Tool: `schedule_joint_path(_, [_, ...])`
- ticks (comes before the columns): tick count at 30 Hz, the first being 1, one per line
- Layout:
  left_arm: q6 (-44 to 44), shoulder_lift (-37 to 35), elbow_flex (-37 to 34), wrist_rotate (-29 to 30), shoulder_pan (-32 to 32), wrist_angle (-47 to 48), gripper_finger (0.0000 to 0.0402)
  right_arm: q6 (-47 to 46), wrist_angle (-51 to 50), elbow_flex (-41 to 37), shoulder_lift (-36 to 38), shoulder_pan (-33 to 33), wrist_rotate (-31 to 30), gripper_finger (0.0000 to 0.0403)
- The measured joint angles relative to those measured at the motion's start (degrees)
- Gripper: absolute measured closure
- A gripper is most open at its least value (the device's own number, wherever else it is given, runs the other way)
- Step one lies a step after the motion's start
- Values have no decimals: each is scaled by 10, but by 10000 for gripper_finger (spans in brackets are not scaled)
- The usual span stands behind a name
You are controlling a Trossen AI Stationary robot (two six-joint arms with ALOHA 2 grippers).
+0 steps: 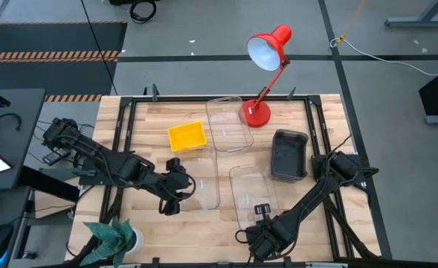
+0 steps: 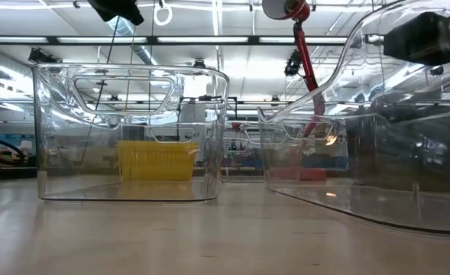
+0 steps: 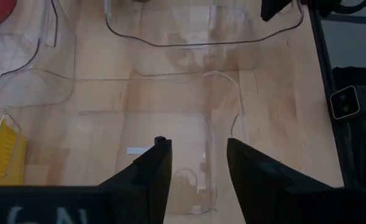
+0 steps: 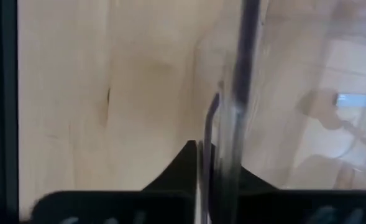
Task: Stack baskets by color
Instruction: Stack the bottom right transparent bin on the top right transparent bin
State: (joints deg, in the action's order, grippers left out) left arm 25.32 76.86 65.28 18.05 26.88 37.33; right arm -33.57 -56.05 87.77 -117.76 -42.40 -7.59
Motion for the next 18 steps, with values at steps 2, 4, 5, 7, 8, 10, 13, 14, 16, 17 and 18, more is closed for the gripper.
schedule_joint_path(2, [0, 0, 0, 4, 1, 0, 241, 6, -2, 0, 4, -2, 1, 393])
schedule_joint_path(4, [-1, 0, 0, 11, 3, -1, 241, 9, -6, 0, 14, -3, 1, 390])
schedule_joint_path(5, [-1, 0, 0, 13, 4, 0, 241, 14, -8, 1, 20, -5, -1, 391])
schedule_joint_path(7, [-3, 0, 0, 17, 8, 0, 241, 34, -33, 15, 26, -10, -17, 396])
schedule_joint_path(8, [-4, 0, 0, 19, 11, 1, 241, 43, -49, 28, 26, -12, -23, 396])
schedule_joint_path(10, [-4, 0, 0, 22, 11, 2, 241, 49, -94, 57, 26, -15, -45, 396])
schedule_joint_path(13, [-4, 0, 0, 25, 11, 3, 241, 39, -156, 101, 26, -15, -79, 398])
schedule_joint_path(14, [-4, 0, 0, 26, 11, 3, 241, 36, -183, 117, 26, -14, -93, 398])
schedule_joint_path(16, [-4, 0, 0, 28, 11, 3, 241, 37, -222, 145, 27, -13, -128, 399])
schedule_joint_path(17, [-4, 0, 0, 28, 11, 3, 241, 38, -236, 156, 27, -13, -148, 400])
schedule_joint_path(18, [-4, 0, 0, 28, 11, 3, 241, 45, -252, 167, 27, -11, -163, 400])
